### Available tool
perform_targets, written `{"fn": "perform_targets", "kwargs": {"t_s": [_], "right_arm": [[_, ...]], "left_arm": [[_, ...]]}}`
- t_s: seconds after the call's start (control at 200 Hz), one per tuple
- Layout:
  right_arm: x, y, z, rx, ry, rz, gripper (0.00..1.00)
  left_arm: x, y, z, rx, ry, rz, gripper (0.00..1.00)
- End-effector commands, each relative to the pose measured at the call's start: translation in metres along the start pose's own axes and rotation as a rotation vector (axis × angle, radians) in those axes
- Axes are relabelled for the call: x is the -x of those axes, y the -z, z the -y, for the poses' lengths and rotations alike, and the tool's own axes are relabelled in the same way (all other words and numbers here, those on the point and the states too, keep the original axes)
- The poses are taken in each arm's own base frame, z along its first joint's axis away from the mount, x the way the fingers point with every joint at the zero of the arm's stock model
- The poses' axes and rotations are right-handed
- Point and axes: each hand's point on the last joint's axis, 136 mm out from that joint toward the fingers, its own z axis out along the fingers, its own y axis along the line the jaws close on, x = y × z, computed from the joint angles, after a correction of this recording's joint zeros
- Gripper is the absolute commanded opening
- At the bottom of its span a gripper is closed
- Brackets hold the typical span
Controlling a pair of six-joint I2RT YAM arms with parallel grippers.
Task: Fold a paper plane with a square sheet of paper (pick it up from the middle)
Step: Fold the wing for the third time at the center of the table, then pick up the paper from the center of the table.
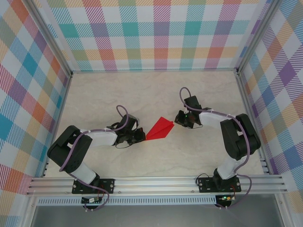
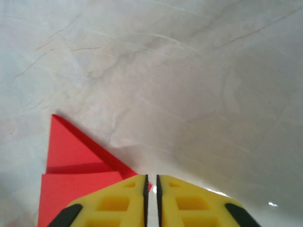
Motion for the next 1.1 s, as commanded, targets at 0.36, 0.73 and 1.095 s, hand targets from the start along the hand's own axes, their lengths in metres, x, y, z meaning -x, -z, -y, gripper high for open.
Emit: {"fn": "perform_targets", "kwargs": {"t_s": [0.36,0.73,1.095], "right_arm": [[-0.049,0.019,-0.058,0.289,-0.157,-0.078,0.55],[-0.054,-0.005,-0.059,0.246,-0.306,-0.081,0.53],[-0.053,-0.022,-0.071,0.280,-0.277,-0.108,0.46]], "left_arm": [[0.033,0.067,0.012,0.057,-0.020,0.232,0.49],[0.040,0.067,-0.003,0.146,-0.019,0.261,0.75],[0.045,0.059,-0.013,0.179,0.007,0.254,0.87]]}}
